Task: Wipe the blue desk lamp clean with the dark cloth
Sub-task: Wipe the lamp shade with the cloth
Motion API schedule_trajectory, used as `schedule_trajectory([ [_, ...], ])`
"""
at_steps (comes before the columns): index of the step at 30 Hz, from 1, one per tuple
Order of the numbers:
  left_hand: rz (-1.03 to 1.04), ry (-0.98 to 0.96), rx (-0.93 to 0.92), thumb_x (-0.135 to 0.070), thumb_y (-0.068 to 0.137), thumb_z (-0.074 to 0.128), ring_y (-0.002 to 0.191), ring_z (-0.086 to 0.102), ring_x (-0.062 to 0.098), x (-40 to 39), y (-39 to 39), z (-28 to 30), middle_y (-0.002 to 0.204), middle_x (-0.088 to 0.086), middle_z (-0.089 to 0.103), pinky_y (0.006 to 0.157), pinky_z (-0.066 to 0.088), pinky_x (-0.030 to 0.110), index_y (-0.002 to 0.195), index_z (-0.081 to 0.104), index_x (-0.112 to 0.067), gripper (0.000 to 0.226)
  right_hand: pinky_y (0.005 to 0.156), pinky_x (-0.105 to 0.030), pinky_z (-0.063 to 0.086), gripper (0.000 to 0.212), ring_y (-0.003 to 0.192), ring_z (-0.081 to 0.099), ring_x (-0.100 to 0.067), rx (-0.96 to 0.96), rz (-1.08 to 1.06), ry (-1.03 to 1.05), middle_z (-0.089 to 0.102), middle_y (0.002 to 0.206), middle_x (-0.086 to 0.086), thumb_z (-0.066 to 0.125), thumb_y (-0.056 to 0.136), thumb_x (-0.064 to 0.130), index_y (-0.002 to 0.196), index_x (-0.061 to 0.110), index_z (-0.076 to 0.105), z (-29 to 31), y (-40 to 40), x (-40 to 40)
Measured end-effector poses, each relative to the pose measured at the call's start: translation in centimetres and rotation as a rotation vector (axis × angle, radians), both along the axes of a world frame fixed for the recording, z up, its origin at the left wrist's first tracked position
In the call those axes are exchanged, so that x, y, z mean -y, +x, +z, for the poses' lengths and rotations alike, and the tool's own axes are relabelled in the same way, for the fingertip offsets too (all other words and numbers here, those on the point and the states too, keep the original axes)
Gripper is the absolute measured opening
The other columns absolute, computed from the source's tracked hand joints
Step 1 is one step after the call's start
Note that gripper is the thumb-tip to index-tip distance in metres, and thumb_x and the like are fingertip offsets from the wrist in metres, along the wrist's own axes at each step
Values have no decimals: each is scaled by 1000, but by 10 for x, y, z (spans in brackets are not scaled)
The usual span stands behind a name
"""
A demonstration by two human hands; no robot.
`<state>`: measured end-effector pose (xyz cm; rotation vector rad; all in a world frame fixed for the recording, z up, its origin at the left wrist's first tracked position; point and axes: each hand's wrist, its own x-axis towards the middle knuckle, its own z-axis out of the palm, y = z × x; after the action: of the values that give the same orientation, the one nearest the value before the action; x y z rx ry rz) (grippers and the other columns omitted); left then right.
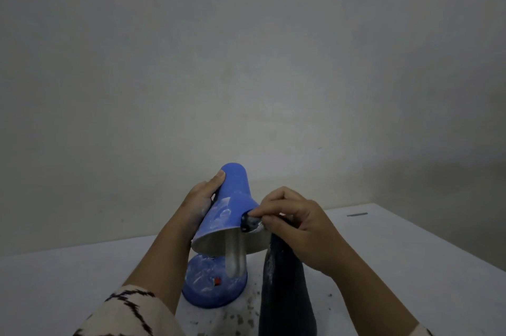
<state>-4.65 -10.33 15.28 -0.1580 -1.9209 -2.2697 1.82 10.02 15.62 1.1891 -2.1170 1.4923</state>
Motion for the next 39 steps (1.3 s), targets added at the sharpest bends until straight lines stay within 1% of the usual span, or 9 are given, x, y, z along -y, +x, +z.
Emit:
schedule_trajectory([
  [2,0,13,-18,-40,91,49,74,65,26,-1,-1,-2,88,12,66,74,50,38,93,64,-9,34,71,-17,48,28,82,59,-9,79,-25,-62,60,91,-5,56,88,3,88,26,72,-4,-5,-6],
  [4,-1,26,-22,-39,92,48,66,66,22,1,-3,-3,81,10,68,70,50,35,91,66,-9,35,73,-18,49,28,81,60,-9,103,-85,-69,63,91,-6,56,88,4,88,26,72,-6,-13,-9],
  [10,-41,82,3,-43,86,53,81,65,29,2,-1,-1,98,15,67,79,51,40,100,65,-9,39,74,-15,49,26,84,61,-15,94,-122,-5,65,94,-6,59,87,9,90,32,71,8,-26,3],
  [15,-98,116,25,-45,75,57,88,65,32,1,0,0,101,17,69,86,50,44,100,68,-6,48,77,-15,48,18,87,60,-15,-22,-192,126,62,94,1,61,87,14,100,19,72,25,-38,20],
  [21,-48,96,16,-40,91,49,81,66,27,1,-2,2,88,12,71,86,48,41,87,73,-14,36,68,0,40,18,76,53,-7,-119,-289,172,55,93,1,60,87,14,102,16,71,41,-55,40],
  [25,-7,68,-24,-35,93,47,86,63,24,1,-3,5,94,12,68,89,46,38,76,75,-19,37,67,2,37,20,84,50,-12,-169,-333,196,54,95,-3,58,88,12,104,13,70,52,-61,49],
  [33,-93,48,-35,-36,92,46,77,69,25,1,3,2,83,11,74,78,53,38,91,70,-7,38,89,-19,43,21,99,52,-14,-165,-110,503,50,100,6,56,90,16,105,22,70,60,-45,34],
  [36,-95,63,-37,-36,93,44,73,70,23,1,2,2,80,8,74,75,53,37,91,69,-7,38,83,-18,45,21,95,56,-13,-125,-74,560,53,97,10,58,89,15,103,25,71,67,-46,27],
  [39,-85,118,-12,-38,94,42,83,66,27,1,3,3,86,10,73,82,50,40,93,68,-9,39,81,-18,47,19,89,56,-10,-141,-98,543,56,97,9,60,88,18,101,26,71,68,-48,28],
])
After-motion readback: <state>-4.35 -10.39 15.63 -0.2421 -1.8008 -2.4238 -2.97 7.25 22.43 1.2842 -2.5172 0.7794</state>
